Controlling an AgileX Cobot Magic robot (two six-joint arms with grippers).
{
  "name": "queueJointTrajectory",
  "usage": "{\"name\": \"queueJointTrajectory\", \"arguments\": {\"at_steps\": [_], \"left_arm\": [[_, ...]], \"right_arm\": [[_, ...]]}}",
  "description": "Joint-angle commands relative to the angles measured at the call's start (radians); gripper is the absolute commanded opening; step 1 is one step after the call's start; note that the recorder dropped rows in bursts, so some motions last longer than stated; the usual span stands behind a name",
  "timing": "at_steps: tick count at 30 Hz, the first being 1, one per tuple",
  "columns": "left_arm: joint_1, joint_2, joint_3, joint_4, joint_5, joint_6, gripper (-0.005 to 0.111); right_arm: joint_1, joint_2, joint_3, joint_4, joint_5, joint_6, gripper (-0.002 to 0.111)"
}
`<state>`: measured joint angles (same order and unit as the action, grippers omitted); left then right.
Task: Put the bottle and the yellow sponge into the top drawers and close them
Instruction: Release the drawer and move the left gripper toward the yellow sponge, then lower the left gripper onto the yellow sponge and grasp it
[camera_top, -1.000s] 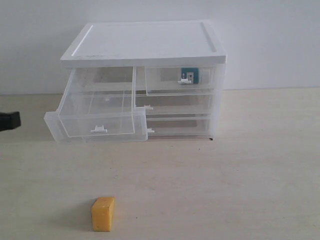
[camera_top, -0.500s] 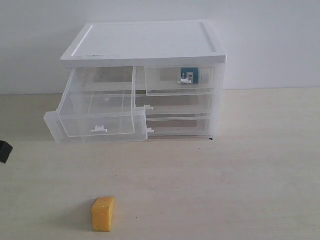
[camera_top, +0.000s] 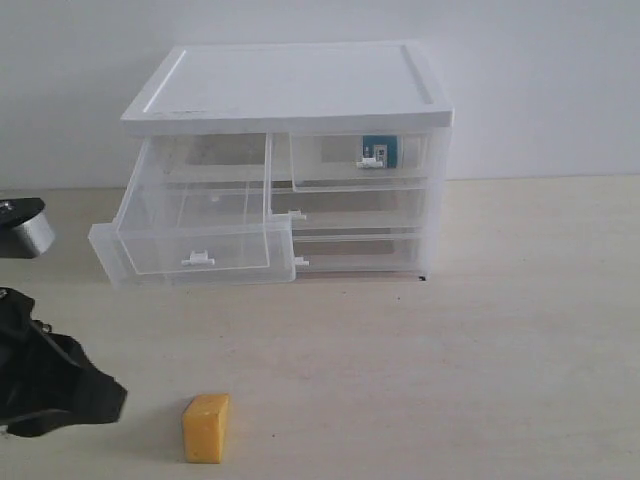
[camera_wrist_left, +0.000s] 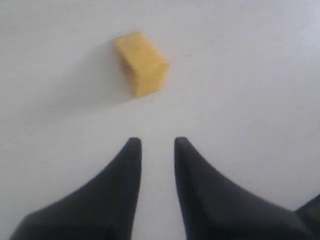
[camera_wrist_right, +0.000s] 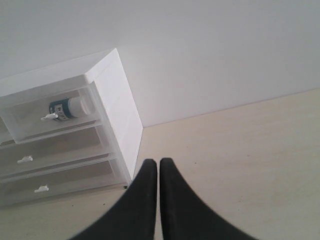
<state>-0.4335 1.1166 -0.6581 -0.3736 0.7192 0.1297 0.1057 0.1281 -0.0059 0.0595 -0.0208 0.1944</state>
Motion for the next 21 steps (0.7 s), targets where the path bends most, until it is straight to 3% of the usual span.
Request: {"name": "queueJointTrajectory", "arguments": {"at_steps": [1, 9, 14, 21], "left_arm": [[-0.059, -0.002, 0.031, -0.176, -0.096, 0.149, 0.038], [-0.177, 0.133, 0.031, -0.183, -0.217, 0.151, 0.042], [-0.188, 0.248, 0.031, -0.159, -0.301, 0.150, 0.061], [-0.188, 0.362, 0.031, -0.159, -0.438, 0.089, 0.062]], "right_arm": [[-0.005, -0.004, 0.006, -0.002, 0.004, 0.006, 0.000], [-0.005, -0.004, 0.006, -0.002, 0.004, 0.006, 0.000], [-0.005, -0.004, 0.006, -0.002, 0.004, 0.006, 0.000], [-0.005, -0.004, 0.006, -0.002, 0.004, 0.006, 0.000]]}}
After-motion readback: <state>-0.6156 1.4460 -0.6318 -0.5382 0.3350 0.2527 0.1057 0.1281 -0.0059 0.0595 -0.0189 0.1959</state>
